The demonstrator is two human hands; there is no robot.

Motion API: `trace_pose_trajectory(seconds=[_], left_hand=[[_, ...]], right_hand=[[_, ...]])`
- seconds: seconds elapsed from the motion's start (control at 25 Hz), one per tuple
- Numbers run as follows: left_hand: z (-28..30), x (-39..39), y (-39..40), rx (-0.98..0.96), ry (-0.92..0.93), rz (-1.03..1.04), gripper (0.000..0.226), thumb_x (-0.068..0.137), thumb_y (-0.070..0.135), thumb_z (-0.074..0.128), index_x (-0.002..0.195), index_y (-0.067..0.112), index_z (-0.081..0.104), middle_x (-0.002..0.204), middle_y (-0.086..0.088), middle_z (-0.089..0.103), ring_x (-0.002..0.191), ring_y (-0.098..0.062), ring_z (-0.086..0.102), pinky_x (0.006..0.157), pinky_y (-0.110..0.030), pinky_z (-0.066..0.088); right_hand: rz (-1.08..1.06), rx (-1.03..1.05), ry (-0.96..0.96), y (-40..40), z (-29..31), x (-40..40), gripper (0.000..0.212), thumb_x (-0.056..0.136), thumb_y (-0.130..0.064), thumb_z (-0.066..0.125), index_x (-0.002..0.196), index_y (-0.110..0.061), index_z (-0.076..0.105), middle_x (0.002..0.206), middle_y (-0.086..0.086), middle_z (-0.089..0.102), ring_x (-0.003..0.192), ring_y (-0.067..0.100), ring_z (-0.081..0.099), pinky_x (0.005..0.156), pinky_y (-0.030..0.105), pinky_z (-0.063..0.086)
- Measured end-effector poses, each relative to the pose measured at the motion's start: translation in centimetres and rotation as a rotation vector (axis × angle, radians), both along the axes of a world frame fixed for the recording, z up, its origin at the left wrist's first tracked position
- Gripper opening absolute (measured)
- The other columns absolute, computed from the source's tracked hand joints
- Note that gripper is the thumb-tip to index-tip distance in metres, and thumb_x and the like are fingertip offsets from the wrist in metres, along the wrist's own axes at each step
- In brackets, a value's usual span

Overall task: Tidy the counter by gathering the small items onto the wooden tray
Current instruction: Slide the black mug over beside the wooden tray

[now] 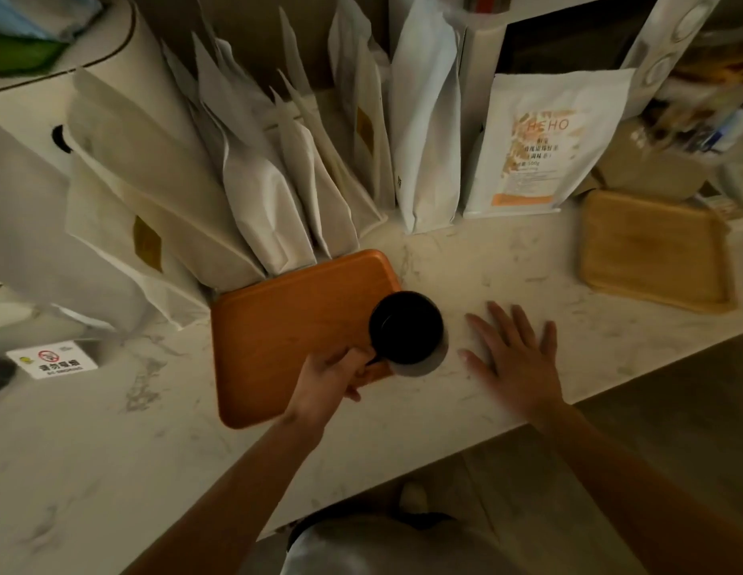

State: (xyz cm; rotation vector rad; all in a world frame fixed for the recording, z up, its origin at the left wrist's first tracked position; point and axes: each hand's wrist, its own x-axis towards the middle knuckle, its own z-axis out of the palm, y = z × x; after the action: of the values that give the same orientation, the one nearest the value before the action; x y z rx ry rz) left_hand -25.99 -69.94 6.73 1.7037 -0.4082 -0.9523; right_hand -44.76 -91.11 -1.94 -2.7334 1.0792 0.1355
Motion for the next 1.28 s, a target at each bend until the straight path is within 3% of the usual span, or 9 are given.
trace_pose_trajectory(seconds=[0.08,0.16,0.4,0.52,0.64,0.84,1.28], left_hand=[[-0.2,-0.1,-2.8,0.061,0.007,0.059,0.026,0.087,0.026,0.06,0.063,0.029,0.068,0.066,0.009,0.067,0.071,-0.012,0.066,0.056,-0.022,0.052],[-0.2,-0.3,-5.4,0.091,0.05,0.106,0.026,0.087,0.025,0.061,0.061,0.025,0.063,0.068,0.005,0.066,0.076,-0.015,0.065,0.058,-0.025,0.052],[0.2,-1.8,-11.7,-0.001,0.309,0.096,0.019,0.091,0.03,0.065,0.089,0.014,0.074,0.091,-0.003,0.077,0.077,-0.014,0.068,0.062,-0.025,0.048],[-0.3,-2.6,-14.7,-0.024,0.275,0.285,0.019,0.09,0.023,0.069,0.077,0.011,0.076,0.079,-0.004,0.074,0.07,-0.013,0.064,0.064,-0.028,0.052],[-1.3,-2.7,-16.3,-0.009,0.221,0.395,0.022,0.088,0.023,0.072,0.068,0.015,0.075,0.073,-0.005,0.072,0.067,-0.014,0.062,0.077,-0.034,0.057],[-2.7,-2.7,-17.5,0.021,0.152,0.445,0.024,0.089,0.027,0.07,0.067,0.021,0.075,0.068,0.004,0.073,0.068,-0.011,0.065,0.081,-0.036,0.059],[-4.1,-1.9,-18.4,0.067,0.101,0.448,0.022,0.092,0.035,0.065,0.076,0.024,0.075,0.076,-0.001,0.073,0.074,-0.014,0.068,0.079,-0.034,0.06]], right_hand=[[-0.004,-0.008,-0.025,-0.7,-0.4,0.6,0.065,0.091,-0.072,0.007,0.151,-0.047,0.0,0.165,-0.007,0.001,0.151,0.025,-0.007,0.116,0.065,-0.002],[-0.007,-0.011,-0.049,-1.1,-0.8,0.7,0.064,0.092,-0.072,0.009,0.151,-0.047,0.002,0.165,-0.007,0.002,0.151,0.025,-0.006,0.116,0.065,-0.002],[-0.001,-0.078,-0.049,-1.1,-1.5,0.5,0.064,0.094,-0.07,0.019,0.151,-0.042,0.017,0.163,-0.004,0.018,0.151,0.028,0.008,0.115,0.066,0.006],[-0.003,-0.089,-0.045,-1.1,-1.7,0.6,0.064,0.093,-0.071,0.021,0.15,-0.042,0.019,0.162,-0.004,0.021,0.15,0.029,0.011,0.115,0.067,0.007],[-0.002,-0.079,-0.052,-1.1,-1.6,0.7,0.064,0.093,-0.071,0.022,0.15,-0.043,0.02,0.162,-0.004,0.021,0.15,0.029,0.012,0.115,0.066,0.007],[-0.003,-0.058,-0.051,-0.9,-0.9,0.7,0.065,0.093,-0.07,0.018,0.151,-0.041,0.021,0.163,-0.003,0.02,0.15,0.029,0.01,0.115,0.066,0.008],[-0.002,-0.015,-0.017,-0.9,0.2,0.9,0.068,0.091,-0.07,0.022,0.151,-0.038,0.026,0.163,0.001,0.021,0.15,0.031,0.012,0.114,0.068,0.01]])
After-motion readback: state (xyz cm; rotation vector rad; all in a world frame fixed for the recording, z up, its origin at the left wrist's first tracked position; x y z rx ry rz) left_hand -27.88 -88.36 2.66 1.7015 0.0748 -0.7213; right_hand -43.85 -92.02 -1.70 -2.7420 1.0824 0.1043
